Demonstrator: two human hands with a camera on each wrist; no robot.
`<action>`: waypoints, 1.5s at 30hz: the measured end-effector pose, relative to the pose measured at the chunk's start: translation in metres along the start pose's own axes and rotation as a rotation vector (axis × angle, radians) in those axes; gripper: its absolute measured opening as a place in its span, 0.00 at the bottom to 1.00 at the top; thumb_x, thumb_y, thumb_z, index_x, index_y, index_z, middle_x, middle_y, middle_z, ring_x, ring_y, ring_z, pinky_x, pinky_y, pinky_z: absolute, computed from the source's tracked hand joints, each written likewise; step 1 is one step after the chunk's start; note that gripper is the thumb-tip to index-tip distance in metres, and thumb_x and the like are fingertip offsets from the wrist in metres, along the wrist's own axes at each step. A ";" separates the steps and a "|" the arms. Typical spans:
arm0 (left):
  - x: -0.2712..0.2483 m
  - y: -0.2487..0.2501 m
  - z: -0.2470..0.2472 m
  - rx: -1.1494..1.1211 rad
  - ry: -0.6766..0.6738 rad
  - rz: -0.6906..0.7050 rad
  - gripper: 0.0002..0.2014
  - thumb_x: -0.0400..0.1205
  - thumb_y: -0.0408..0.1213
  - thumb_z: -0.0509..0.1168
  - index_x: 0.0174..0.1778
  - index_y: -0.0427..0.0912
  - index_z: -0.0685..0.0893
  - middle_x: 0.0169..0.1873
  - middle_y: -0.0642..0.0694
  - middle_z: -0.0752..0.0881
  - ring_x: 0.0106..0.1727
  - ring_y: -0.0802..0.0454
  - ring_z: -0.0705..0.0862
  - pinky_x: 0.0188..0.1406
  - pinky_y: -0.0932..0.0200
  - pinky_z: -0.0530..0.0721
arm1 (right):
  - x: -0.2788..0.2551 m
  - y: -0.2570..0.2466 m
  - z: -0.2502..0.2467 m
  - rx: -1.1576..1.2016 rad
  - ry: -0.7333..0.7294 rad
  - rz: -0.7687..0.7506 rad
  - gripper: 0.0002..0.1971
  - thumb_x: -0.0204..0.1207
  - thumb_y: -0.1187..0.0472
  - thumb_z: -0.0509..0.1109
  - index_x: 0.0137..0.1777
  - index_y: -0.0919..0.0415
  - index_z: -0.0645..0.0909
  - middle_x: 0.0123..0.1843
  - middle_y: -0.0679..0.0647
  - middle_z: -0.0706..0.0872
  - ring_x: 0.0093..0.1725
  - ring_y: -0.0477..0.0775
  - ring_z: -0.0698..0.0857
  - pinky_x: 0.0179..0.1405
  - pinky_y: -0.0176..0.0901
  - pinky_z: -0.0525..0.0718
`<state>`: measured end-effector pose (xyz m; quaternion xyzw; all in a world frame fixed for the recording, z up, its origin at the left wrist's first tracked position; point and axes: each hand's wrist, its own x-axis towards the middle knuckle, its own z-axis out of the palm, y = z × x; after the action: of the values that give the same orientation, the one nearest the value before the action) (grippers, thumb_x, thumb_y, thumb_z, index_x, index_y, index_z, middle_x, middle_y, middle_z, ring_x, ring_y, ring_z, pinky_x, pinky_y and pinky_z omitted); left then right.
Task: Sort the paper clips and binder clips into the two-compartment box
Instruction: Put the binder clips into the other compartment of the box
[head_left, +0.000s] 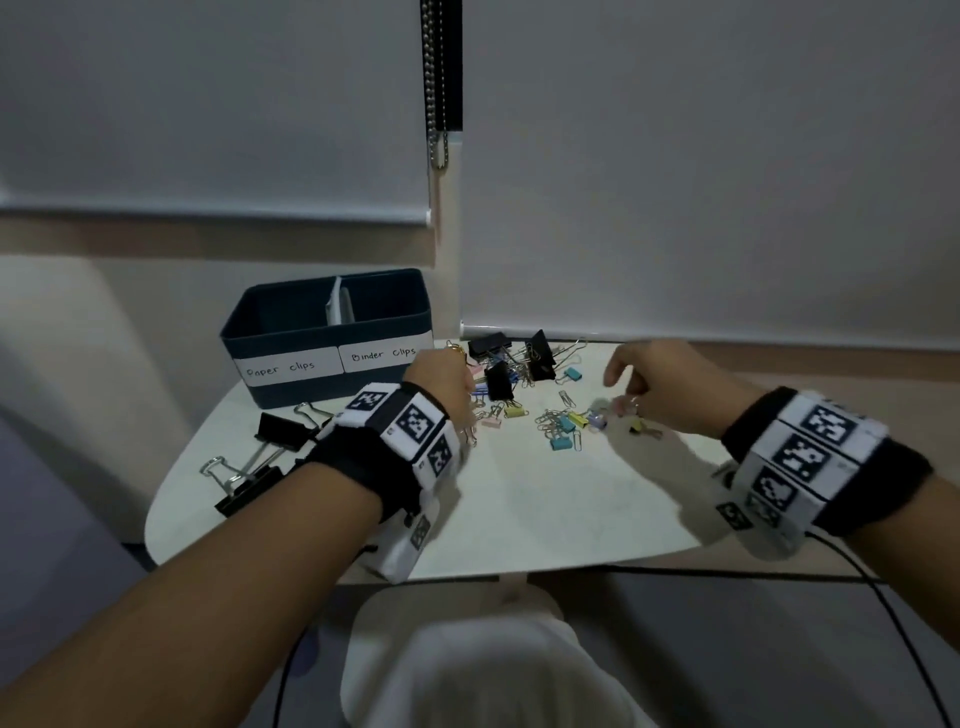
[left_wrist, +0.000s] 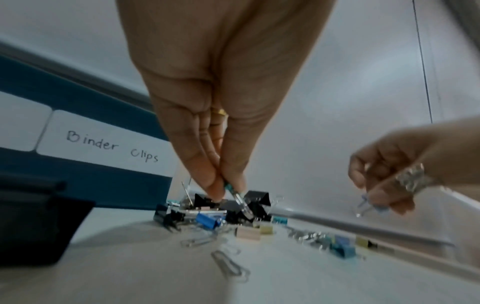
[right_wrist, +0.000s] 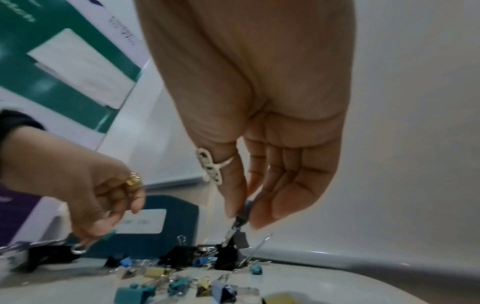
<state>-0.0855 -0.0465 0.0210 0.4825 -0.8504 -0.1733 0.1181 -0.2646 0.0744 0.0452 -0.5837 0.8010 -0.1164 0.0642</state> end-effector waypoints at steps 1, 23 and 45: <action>-0.004 -0.002 -0.003 -0.086 0.018 -0.008 0.15 0.74 0.28 0.72 0.57 0.37 0.83 0.59 0.42 0.84 0.62 0.46 0.82 0.64 0.55 0.80 | -0.003 0.005 0.002 0.059 0.050 0.056 0.07 0.72 0.64 0.75 0.47 0.59 0.80 0.33 0.48 0.79 0.32 0.51 0.80 0.28 0.36 0.75; -0.055 -0.037 -0.014 0.238 -0.007 0.198 0.14 0.81 0.34 0.62 0.59 0.53 0.85 0.63 0.48 0.81 0.68 0.48 0.76 0.71 0.51 0.74 | -0.036 -0.086 0.098 0.143 0.098 -0.071 0.26 0.83 0.58 0.51 0.82 0.60 0.57 0.84 0.54 0.56 0.83 0.57 0.53 0.83 0.48 0.52; 0.024 0.011 0.003 0.733 -0.366 0.098 0.17 0.83 0.41 0.62 0.28 0.40 0.73 0.27 0.50 0.71 0.43 0.52 0.74 0.45 0.61 0.76 | -0.027 -0.075 0.100 0.034 0.183 -0.090 0.21 0.65 0.62 0.62 0.55 0.68 0.87 0.57 0.63 0.89 0.64 0.67 0.84 0.62 0.64 0.81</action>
<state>-0.1072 -0.0611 0.0241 0.4129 -0.8847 0.0641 -0.2066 -0.1633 0.0668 -0.0326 -0.6049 0.7744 -0.1853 -0.0046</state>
